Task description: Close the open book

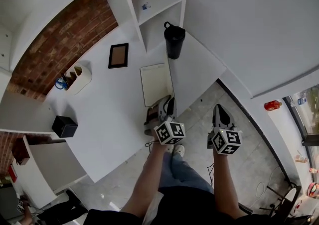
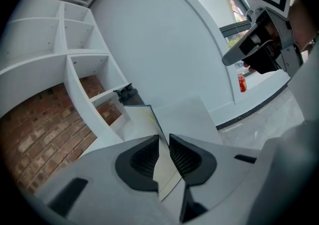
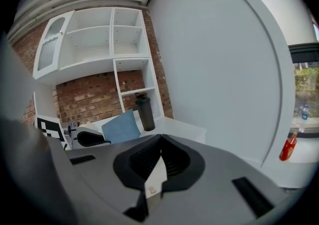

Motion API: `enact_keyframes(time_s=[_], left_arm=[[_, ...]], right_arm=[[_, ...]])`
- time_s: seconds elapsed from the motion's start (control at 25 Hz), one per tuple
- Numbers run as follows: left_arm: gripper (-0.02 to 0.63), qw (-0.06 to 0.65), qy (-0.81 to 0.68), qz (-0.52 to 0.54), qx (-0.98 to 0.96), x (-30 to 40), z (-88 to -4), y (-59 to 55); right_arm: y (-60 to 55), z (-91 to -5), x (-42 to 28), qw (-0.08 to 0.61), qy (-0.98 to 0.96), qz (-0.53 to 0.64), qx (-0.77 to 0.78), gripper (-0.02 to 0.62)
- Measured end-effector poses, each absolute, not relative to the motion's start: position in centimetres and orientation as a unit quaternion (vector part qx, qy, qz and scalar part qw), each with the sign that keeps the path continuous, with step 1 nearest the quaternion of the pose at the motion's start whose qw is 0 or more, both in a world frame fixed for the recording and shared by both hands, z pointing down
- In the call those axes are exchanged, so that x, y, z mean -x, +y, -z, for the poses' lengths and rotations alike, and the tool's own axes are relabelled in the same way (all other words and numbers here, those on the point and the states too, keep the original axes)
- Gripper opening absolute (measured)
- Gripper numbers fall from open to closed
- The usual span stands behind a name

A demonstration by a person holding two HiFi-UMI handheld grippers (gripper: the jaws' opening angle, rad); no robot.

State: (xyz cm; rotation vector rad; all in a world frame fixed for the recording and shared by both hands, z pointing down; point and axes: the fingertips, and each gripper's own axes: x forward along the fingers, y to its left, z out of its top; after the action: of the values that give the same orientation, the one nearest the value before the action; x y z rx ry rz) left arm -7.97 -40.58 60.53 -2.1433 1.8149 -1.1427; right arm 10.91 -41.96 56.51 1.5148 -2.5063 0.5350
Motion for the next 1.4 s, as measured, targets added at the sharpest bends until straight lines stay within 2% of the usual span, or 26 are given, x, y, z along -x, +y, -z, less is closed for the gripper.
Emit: enact_keyframes(time_s=[0.44, 0.8, 1.0, 1.4], left_arm=[[0.119, -0.049, 0.651, 0.342, 0.676, 14.1, -62.4, -37.8], [0.212, -0.120, 0.702, 0.307, 0.631, 19.0, -63.4, -36.1], [0.213, -0.140, 0.735, 0.277, 0.603, 22.0, -63.1, -35.6], [0.213, -0.171, 0.699, 0.370, 0.588, 23.4, -67.0, -36.1]], right_arm=[[-41.8, -57.3, -4.8, 0.103, -0.868, -0.180, -0.450, -0.002], [-41.4, -58.1, -1.8, 0.116, -0.880, -0.181, -0.423, -0.002], [-41.5, -58.3, -1.6, 0.119, -0.880, -0.183, -0.422, -0.002], [-41.8, -58.7, -1.6, 0.119, -0.877, -0.187, -0.425, -0.002]])
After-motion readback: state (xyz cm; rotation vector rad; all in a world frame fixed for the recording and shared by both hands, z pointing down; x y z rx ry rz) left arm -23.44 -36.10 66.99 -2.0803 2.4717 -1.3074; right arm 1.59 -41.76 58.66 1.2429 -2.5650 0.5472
